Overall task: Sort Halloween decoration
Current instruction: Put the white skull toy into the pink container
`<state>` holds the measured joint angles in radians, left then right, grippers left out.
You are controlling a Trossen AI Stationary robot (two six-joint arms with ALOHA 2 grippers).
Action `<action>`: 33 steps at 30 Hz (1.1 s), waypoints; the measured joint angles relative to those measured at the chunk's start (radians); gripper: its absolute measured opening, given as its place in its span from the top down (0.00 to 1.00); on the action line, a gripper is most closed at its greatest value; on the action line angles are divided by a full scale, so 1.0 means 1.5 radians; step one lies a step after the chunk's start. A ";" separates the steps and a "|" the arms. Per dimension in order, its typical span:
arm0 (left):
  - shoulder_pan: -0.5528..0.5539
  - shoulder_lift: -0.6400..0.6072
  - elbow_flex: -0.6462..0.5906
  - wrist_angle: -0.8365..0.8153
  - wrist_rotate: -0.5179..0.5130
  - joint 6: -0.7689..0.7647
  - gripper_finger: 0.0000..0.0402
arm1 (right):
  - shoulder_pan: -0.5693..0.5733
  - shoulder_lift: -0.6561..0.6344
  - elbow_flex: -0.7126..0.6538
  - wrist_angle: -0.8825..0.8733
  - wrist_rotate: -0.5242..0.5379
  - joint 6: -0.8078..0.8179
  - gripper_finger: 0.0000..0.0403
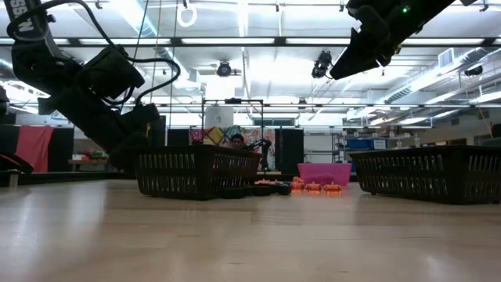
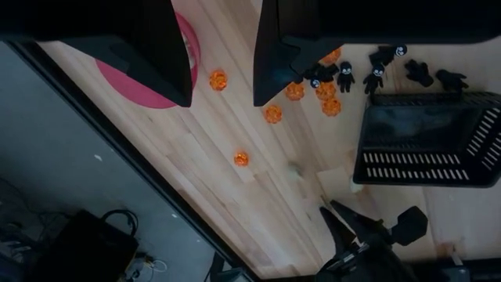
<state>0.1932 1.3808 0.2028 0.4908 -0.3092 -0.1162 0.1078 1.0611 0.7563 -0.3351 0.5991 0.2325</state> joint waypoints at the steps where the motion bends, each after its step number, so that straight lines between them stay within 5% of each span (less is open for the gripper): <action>1: 0.000 0.000 0.000 0.000 0.000 0.000 0.84 | 0.000 0.000 0.000 0.000 0.000 0.000 0.65; 11: 0.010 0.000 0.072 0.020 0.020 0.014 0.78 | 0.000 0.000 0.000 0.019 -0.014 -0.011 0.65; 20: 0.084 0.045 0.328 -0.261 0.149 0.084 0.67 | 0.000 0.000 0.000 0.038 -0.029 -0.018 0.65; 33: 0.082 0.262 0.576 -0.470 0.169 0.158 0.61 | 0.001 0.000 0.001 0.032 -0.034 -0.021 0.65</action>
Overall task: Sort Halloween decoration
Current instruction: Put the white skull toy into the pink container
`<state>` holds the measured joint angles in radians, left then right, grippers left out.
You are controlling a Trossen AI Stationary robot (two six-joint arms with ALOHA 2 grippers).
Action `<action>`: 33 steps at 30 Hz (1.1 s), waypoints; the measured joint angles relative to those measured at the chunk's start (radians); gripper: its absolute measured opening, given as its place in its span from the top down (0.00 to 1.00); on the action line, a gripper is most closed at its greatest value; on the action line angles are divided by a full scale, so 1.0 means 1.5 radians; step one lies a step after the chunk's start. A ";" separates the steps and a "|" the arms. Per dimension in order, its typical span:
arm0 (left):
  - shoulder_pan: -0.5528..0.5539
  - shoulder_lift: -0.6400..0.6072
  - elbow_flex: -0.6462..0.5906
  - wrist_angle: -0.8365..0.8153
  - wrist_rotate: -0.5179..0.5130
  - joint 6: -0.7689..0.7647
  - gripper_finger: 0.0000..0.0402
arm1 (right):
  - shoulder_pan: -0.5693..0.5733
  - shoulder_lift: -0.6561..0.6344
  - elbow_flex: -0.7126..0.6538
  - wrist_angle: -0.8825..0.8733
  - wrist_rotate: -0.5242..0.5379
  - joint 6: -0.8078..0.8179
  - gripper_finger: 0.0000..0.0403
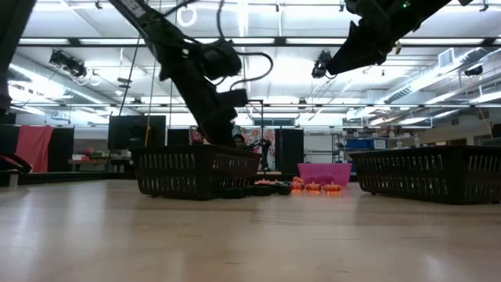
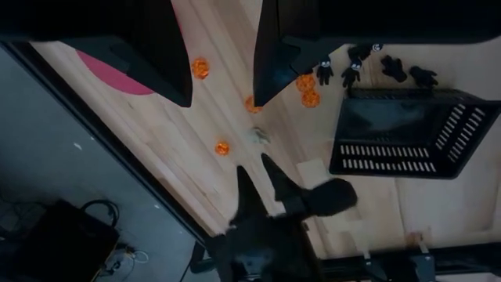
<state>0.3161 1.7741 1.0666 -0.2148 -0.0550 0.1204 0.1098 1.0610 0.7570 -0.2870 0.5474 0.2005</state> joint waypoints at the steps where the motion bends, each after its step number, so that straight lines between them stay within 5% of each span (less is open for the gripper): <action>1: 0.000 0.009 0.010 -0.003 0.003 0.000 0.61 | 0.000 0.000 0.000 0.000 0.000 -0.001 0.65; 33: 0.011 0.116 0.068 -0.050 0.043 -0.036 0.61 | 0.000 0.000 0.000 0.006 -0.001 -0.011 0.65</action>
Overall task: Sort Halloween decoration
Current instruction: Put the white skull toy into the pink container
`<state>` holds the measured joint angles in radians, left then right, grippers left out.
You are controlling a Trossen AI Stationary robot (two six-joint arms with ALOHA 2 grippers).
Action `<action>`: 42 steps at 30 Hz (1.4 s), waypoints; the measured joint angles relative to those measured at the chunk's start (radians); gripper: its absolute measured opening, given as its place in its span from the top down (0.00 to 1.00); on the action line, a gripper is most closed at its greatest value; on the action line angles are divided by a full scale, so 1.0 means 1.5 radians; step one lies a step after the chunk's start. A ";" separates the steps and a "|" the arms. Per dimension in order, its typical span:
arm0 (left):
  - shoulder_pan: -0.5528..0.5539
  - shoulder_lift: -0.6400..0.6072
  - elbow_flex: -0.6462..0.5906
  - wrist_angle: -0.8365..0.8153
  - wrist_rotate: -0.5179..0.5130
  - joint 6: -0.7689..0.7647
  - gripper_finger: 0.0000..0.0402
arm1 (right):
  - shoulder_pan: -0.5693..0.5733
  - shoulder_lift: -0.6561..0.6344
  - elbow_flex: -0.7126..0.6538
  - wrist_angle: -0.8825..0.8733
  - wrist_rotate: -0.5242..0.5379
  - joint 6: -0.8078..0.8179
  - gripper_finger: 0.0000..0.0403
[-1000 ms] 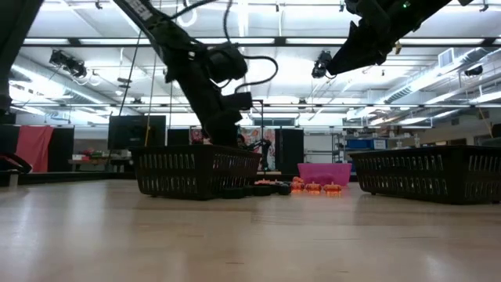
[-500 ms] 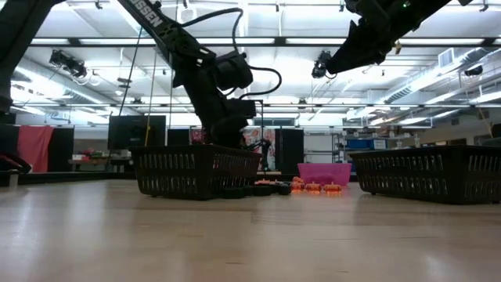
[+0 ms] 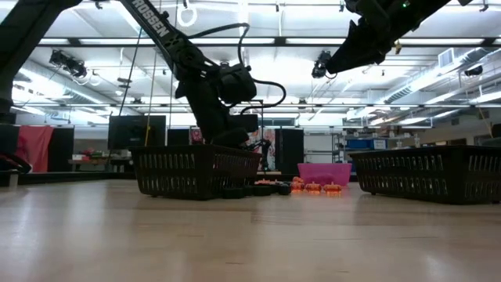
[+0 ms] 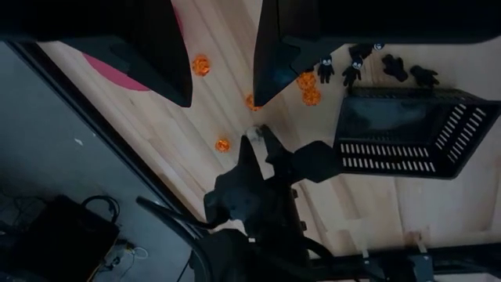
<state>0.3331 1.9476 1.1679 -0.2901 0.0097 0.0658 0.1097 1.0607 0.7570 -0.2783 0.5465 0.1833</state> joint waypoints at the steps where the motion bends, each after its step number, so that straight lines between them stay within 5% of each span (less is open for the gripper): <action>1: 0.000 0.000 0.000 0.000 0.000 0.000 0.61 | 0.000 0.000 0.000 0.000 0.000 0.000 0.65; 19: -0.004 0.001 -0.001 0.008 0.002 0.021 0.87 | 0.000 0.000 0.000 -0.001 0.000 -0.001 0.65; 42: -0.009 0.005 0.094 -0.025 0.006 0.035 0.89 | 0.000 0.000 0.000 -0.001 0.000 -0.003 0.65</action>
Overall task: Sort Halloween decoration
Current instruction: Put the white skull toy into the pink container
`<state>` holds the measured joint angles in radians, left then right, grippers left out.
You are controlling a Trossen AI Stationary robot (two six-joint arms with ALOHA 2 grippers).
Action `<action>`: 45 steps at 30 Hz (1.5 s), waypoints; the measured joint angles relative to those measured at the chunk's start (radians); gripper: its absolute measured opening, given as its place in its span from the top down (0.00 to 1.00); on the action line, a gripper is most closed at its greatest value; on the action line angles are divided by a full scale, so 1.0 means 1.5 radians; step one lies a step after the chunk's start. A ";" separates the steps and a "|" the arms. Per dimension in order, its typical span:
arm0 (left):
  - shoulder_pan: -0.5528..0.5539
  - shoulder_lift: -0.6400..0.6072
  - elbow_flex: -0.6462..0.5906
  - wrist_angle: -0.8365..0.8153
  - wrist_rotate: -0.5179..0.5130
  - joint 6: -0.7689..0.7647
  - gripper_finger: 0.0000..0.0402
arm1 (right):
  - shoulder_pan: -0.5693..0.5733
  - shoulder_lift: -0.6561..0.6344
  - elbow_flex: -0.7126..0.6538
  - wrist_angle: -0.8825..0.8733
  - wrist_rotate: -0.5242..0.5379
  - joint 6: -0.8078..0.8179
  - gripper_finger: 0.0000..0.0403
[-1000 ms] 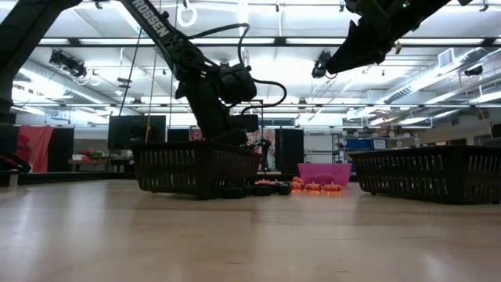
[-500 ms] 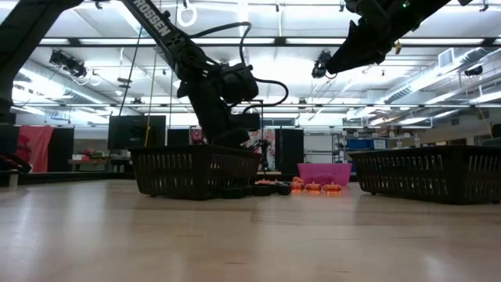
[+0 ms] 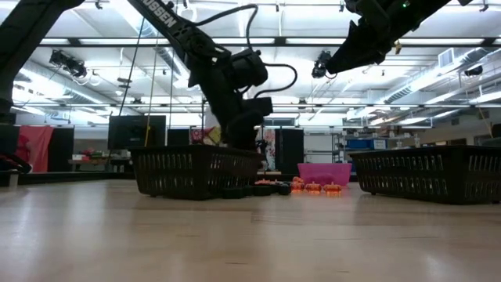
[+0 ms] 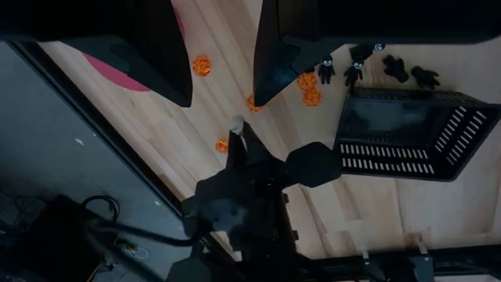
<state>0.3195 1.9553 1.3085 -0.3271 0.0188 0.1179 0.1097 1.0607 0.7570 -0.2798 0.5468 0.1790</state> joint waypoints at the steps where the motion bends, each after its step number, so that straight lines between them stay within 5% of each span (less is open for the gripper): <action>1: 0.000 0.000 0.005 0.011 -0.001 0.000 0.89 | 0.000 0.000 0.000 0.000 0.000 -0.001 0.65; 15: 0.000 0.028 0.020 0.321 -0.004 -0.016 0.89 | 0.000 0.000 0.000 0.003 0.004 -0.007 0.65; 31: 0.001 0.180 0.205 0.275 -0.018 -0.103 0.86 | 0.010 -0.011 0.000 -0.001 0.020 -0.015 0.65; 39: 0.000 0.181 0.207 0.260 -0.019 -0.081 0.68 | 0.010 -0.011 0.000 0.000 0.024 -0.016 0.65; 45: -0.028 0.138 0.178 0.250 -0.044 0.019 0.67 | 0.010 -0.011 0.000 -0.021 0.024 -0.003 0.65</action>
<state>0.2771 2.1622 1.5751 0.0481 -0.0472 0.1467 0.1249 1.0439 0.7570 -0.3111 0.5827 0.1749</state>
